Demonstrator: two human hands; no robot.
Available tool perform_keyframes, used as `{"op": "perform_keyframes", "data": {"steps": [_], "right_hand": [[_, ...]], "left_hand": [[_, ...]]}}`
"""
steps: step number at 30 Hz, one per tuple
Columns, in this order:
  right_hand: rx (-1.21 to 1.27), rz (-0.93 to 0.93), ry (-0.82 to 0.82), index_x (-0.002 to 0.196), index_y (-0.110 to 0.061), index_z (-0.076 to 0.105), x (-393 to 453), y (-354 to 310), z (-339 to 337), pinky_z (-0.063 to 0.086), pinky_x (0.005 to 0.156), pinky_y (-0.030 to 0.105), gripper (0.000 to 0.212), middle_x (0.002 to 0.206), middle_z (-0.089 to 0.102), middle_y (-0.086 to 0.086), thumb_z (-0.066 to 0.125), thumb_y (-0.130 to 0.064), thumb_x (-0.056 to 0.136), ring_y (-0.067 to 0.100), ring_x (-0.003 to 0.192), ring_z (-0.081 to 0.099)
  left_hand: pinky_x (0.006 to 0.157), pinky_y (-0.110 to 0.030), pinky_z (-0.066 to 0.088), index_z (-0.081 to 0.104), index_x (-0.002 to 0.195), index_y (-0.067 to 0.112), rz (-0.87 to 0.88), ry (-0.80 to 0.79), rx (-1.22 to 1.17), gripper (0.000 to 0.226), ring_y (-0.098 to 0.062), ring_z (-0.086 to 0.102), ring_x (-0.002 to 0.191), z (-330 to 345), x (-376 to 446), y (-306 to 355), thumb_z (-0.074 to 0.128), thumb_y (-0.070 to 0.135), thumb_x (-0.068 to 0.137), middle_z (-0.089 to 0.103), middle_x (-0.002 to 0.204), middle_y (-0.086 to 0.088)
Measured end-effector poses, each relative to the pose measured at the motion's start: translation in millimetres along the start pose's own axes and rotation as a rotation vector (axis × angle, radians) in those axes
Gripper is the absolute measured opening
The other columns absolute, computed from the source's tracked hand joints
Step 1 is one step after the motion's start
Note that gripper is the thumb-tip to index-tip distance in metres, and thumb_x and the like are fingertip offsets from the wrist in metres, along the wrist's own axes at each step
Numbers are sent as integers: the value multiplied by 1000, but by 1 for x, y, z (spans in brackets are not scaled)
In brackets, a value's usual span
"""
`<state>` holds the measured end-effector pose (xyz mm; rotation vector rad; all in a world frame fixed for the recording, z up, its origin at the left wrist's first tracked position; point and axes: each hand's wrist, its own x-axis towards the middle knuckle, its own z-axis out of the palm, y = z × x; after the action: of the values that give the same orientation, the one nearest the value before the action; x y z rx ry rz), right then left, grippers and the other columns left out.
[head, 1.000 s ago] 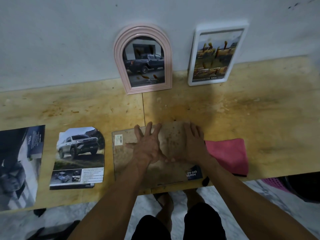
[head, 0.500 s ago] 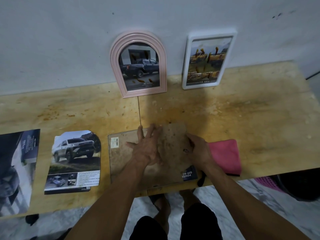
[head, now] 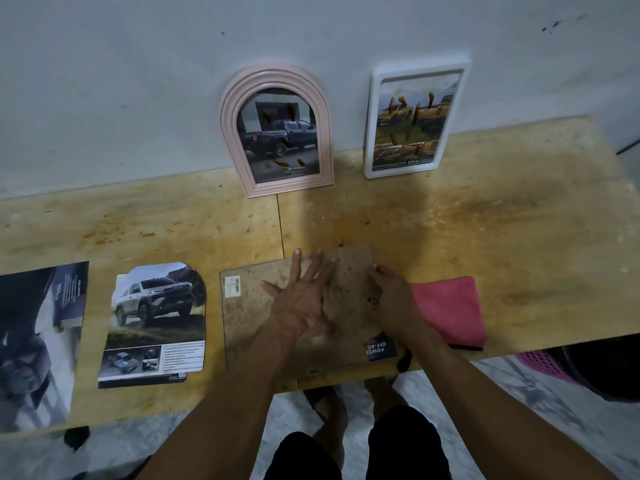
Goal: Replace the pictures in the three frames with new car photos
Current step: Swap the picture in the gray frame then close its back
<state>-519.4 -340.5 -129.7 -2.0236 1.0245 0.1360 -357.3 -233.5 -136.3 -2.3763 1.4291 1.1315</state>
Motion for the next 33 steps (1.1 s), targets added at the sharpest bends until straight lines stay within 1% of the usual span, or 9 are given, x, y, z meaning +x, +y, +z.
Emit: {"op": "perform_keyframes", "data": {"steps": [3, 5, 7, 9, 12, 15, 18, 22, 33], "right_hand": [[-109, 1, 28, 135, 0, 51, 3, -11, -2, 42, 105, 39, 49, 137, 49, 15, 60, -7, 87, 37, 124, 49], [-221, -14, 2, 147, 0, 31, 8, -21, -6, 26, 117, 44, 63, 154, 27, 16, 58, -13, 92, 39, 142, 24], [-312, -49, -39, 155, -10, 11, 18, -29, -8, 15, 121, 47, 80, 163, 2, 10, 60, -23, 93, 33, 149, 0], [-344, -88, -78, 156, -23, 4, 29, -32, -4, 19, 119, 52, 91, 164, -9, 1, 65, -26, 89, 30, 150, -8], [-476, -156, -170, 157, -15, 1, 38, -38, 3, 7, 120, 43, 92, 164, -1, 7, 64, -33, 92, 29, 149, -7], [-436, -139, -120, 155, -12, 12, 43, -41, 6, 11, 119, 41, 98, 161, 13, 9, 71, -47, 84, 32, 148, 1], [-428, -158, -92, 147, -8, 29, 40, -37, 9, 18, 116, 42, 95, 151, 28, 11, 77, -52, 76, 35, 142, 14], [-418, -208, -40, 144, -7, 36, 34, -30, 12, 25, 113, 42, 96, 147, 31, 11, 80, -53, 72, 34, 137, 18], [-365, -222, -14, 140, -6, 43, 37, -26, 12, 29, 111, 43, 98, 142, 35, 14, 86, -51, 64, 34, 134, 26]], "left_hand": [[102, -86, 3, -9, 157, 37, 3, 48, -6, 138, -23, -35, 146, 1, -9, -2, 81, 70, 58, -27, 163, 13], [106, -82, 0, -15, 156, 37, -24, 99, -22, 138, -25, -37, 145, 10, -25, -8, 76, 75, 59, -33, 161, 8], [104, -82, -7, -26, 151, 42, -47, 123, -14, 145, -30, -42, 142, 23, -46, -19, 72, 83, 53, -43, 155, 7], [103, -84, -8, -34, 146, 44, -58, 96, 53, 151, -33, -44, 140, 39, -68, -32, 74, 83, 48, -48, 152, 7], [101, -86, -1, -37, 145, 43, -104, 50, 109, 158, -36, -42, 140, 56, -85, -47, 82, 76, 46, -47, 153, 5], [100, -88, 3, -32, 147, 46, -129, 63, 63, 156, -36, -40, 142, 57, -85, -54, 85, 71, 47, -45, 154, 6], [97, -89, 6, -29, 148, 45, -130, 58, 53, 153, -38, -40, 141, 56, -83, -53, 85, 68, 49, -44, 155, 5], [96, -89, 9, -26, 149, 45, -131, 66, 46, 153, -40, -38, 142, 59, -84, -54, 87, 65, 48, -41, 157, 6], [93, -91, 10, -12, 151, 48, -122, 57, -26, 154, -37, -33, 145, 52, -80, -56, 90, 67, 37, -35, 159, 12]]}}
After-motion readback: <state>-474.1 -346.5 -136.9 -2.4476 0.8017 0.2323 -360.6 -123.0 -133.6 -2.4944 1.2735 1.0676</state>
